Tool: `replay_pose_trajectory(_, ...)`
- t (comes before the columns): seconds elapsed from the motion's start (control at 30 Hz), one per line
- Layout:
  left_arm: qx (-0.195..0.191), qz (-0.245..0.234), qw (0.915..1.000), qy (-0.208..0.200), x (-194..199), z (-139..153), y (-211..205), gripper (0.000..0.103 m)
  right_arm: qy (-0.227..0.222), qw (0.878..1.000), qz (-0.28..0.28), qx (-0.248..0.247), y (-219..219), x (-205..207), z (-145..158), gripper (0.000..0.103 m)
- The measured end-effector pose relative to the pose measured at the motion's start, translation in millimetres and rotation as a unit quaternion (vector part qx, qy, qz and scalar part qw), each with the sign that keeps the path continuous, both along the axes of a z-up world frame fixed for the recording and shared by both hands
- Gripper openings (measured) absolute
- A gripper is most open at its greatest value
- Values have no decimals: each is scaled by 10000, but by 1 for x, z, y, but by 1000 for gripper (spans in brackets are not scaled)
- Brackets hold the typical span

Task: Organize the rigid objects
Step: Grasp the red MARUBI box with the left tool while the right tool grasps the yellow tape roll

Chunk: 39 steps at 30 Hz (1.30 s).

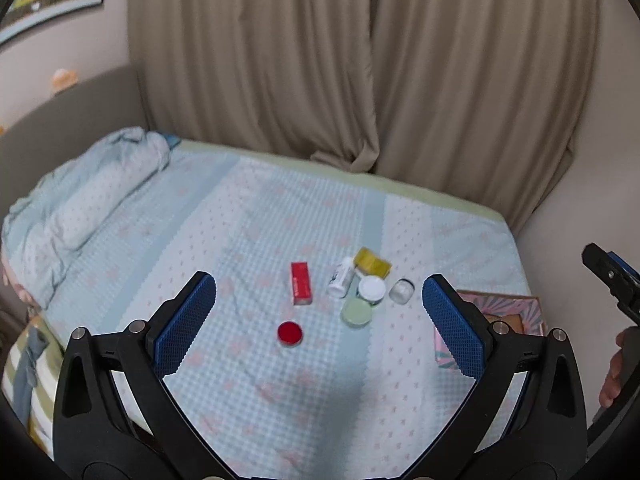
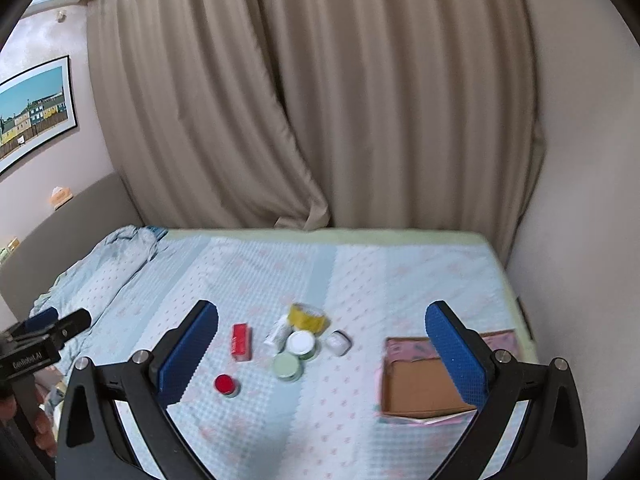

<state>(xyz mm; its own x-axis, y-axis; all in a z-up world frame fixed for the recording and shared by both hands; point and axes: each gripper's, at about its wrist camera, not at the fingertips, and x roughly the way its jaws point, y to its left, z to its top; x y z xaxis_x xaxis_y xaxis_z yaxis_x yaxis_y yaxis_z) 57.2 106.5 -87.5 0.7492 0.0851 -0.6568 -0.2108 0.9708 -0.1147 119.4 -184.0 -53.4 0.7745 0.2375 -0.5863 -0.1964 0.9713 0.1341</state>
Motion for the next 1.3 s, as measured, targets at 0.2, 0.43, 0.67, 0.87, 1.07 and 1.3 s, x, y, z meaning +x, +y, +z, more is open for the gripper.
replay_pose_trajectory(0.2, -291, -84, 9979, 580, 64, -42, 45, 102, 668, 9972, -47, 333, 42, 66, -37, 103)
replay_pose_trajectory(0.43, -450, -309, 9921, 1133, 147, -108, 83, 102, 1277, 9905, -370, 357, 80, 148, -97, 103)
replay_pose_trajectory(0.67, -546, -414, 9819, 1767, 231, -206, 90, 102, 1763, 9820, -573, 362, 107, 219, -172, 103)
replay_pose_trajectory(0.87, -677, -317, 9714, 2254, 279, -286, 83, 102, 2314, 9697, -627, 464, 114, 273, -259, 103)
replay_pose_trajectory(1.07, -628, -229, 9608, 2689, 309, -351, 71, 98, 2740, 9582, -665, 497, 118, 309, -331, 103)
replay_pose_trajectory(1.3, -592, -54, 9539, 2940, 330, -402, 69, 86, 3171, 9440, -662, 623, 124, 339, -394, 103)
